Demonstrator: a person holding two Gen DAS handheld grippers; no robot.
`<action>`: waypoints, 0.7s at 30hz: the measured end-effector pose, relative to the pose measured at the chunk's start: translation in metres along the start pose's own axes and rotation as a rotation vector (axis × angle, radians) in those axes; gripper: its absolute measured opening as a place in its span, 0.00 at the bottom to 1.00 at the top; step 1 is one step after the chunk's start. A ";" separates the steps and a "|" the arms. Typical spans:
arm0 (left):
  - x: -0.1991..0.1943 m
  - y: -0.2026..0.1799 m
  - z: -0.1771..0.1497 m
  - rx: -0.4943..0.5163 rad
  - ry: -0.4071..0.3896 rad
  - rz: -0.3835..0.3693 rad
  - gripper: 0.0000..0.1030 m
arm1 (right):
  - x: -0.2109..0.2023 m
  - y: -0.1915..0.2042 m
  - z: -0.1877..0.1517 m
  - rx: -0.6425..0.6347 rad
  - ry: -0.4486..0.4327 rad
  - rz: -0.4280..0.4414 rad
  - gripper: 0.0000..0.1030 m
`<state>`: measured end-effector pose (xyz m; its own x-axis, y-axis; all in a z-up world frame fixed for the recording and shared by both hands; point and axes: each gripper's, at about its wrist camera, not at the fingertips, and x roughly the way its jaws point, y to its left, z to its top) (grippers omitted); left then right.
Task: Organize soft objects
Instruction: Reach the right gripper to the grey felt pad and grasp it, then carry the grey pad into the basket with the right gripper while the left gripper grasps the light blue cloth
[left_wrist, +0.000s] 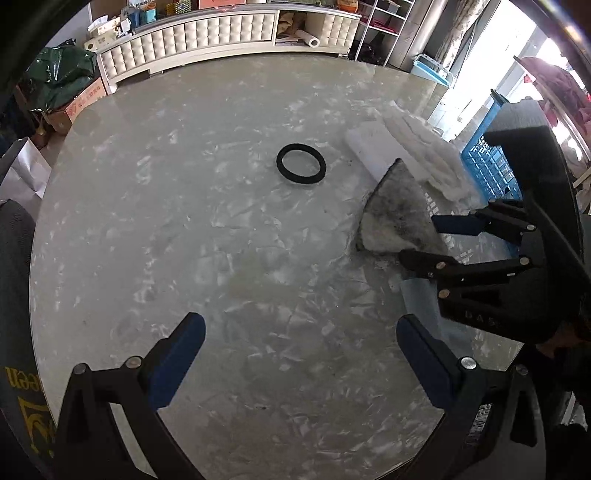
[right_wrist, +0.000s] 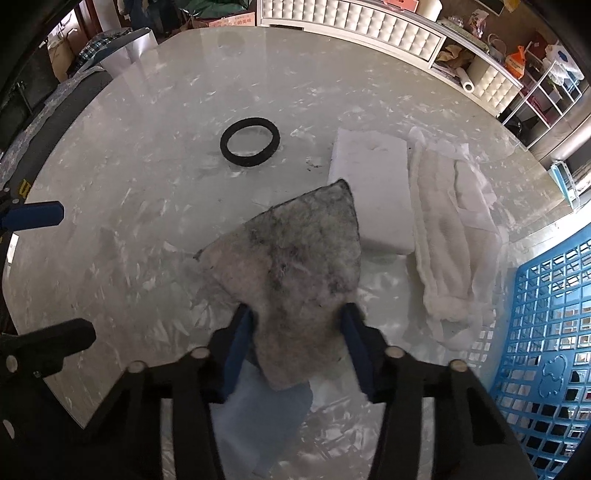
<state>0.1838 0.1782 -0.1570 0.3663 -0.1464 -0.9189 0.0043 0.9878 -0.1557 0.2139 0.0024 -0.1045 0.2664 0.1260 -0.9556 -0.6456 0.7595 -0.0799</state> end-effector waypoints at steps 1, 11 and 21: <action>-0.001 0.000 0.000 -0.002 -0.004 0.000 1.00 | -0.001 0.000 -0.002 -0.001 -0.002 -0.008 0.30; -0.012 -0.017 0.001 0.015 -0.023 -0.009 1.00 | -0.029 -0.022 -0.014 0.038 -0.053 0.010 0.17; -0.016 -0.067 0.008 0.092 -0.039 -0.046 1.00 | -0.099 -0.055 -0.037 0.052 -0.143 -0.015 0.17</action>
<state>0.1846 0.1146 -0.1287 0.4000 -0.1908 -0.8964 0.1067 0.9811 -0.1612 0.1966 -0.0759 -0.0160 0.3775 0.2010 -0.9040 -0.6038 0.7936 -0.0757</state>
